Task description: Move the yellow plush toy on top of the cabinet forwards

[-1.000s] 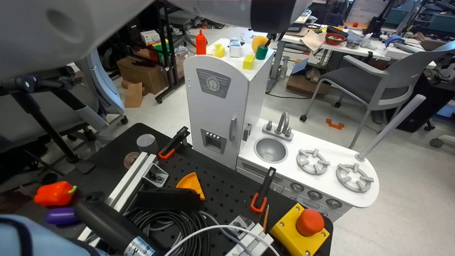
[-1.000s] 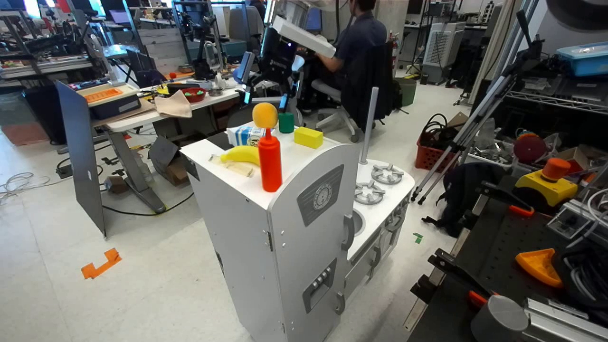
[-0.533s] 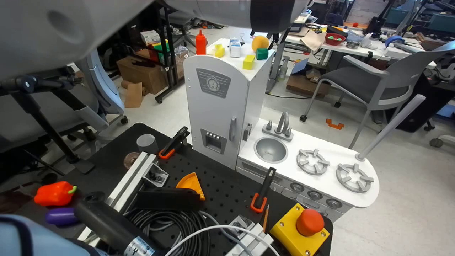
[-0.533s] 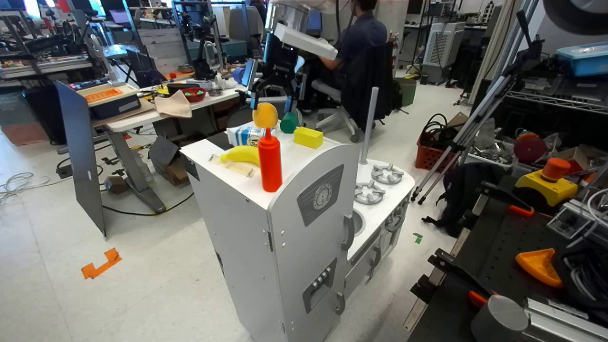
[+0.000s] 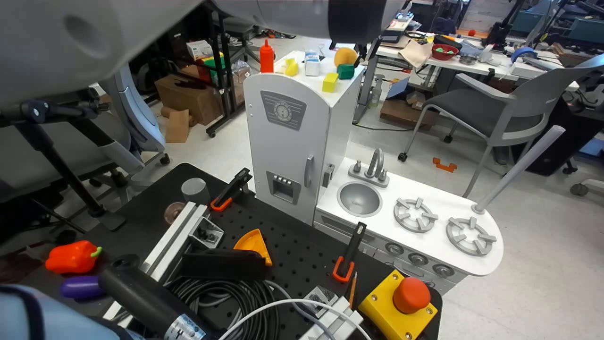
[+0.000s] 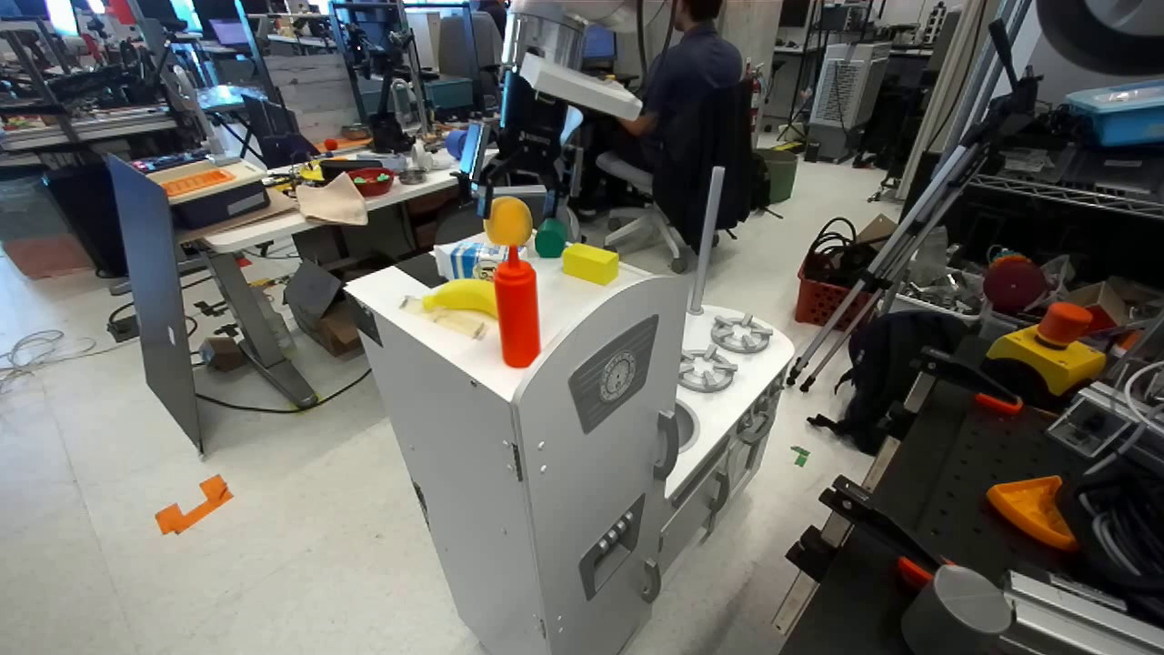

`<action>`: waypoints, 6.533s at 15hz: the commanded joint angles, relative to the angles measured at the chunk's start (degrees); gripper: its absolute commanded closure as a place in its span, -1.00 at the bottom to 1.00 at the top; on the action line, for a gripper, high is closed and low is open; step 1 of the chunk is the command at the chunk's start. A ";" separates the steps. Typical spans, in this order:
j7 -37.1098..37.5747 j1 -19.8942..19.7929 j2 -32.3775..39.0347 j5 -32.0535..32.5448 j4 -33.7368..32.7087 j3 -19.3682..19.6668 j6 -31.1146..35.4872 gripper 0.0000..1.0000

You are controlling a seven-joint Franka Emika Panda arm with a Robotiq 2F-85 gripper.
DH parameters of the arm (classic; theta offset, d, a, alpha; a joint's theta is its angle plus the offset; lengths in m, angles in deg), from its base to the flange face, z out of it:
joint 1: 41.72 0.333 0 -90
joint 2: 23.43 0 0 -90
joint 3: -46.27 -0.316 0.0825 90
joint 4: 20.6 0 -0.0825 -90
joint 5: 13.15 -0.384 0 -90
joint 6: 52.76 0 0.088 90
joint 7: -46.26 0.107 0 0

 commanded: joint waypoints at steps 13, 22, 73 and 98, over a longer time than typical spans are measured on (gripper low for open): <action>1.32 1.88 1.42 1.52 -1.76 3.92 1.76 0.32; -0.69 2.87 -0.97 1.80 -2.15 5.95 4.90 0.97; -22.47 4.90 0.21 15.47 -3.55 -3.26 -32.95 -0.26; -24.31 3.88 -8.51 17.20 -2.82 -2.45 -14.76 -1.00</action>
